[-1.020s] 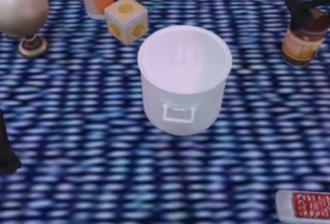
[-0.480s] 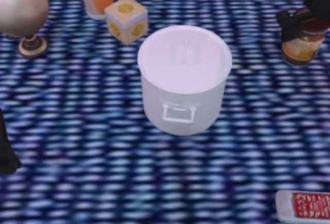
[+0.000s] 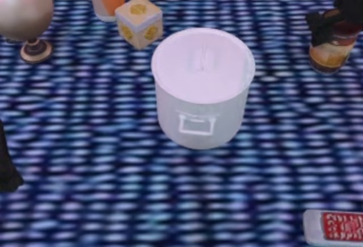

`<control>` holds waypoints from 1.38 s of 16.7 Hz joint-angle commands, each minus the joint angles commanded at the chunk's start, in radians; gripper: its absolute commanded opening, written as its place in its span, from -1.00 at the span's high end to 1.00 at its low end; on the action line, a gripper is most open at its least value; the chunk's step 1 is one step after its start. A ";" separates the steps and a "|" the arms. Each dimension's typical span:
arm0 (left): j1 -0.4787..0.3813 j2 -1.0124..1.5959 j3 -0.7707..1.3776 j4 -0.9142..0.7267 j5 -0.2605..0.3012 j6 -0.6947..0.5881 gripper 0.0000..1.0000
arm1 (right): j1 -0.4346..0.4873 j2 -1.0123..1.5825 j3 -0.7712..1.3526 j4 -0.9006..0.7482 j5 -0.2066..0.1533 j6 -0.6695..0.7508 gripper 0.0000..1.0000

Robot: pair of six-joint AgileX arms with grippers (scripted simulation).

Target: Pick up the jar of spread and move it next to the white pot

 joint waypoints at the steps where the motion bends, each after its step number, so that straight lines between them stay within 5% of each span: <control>1: 0.000 0.000 0.000 0.000 0.000 0.000 -1.00 | 0.000 0.000 0.000 0.000 0.000 0.000 -0.10; 8: 0.000 0.000 0.000 0.000 0.000 0.000 -1.00 | 0.000 0.000 0.000 0.000 0.000 0.000 0.96; 18: 0.000 0.000 0.000 0.000 0.000 0.000 -1.00 | -0.003 -0.004 -0.002 -0.001 0.000 0.001 1.00; 23: 0.000 0.000 0.000 0.000 0.000 0.000 -1.00 | 0.003 -0.175 -0.164 -0.012 -0.001 0.005 1.00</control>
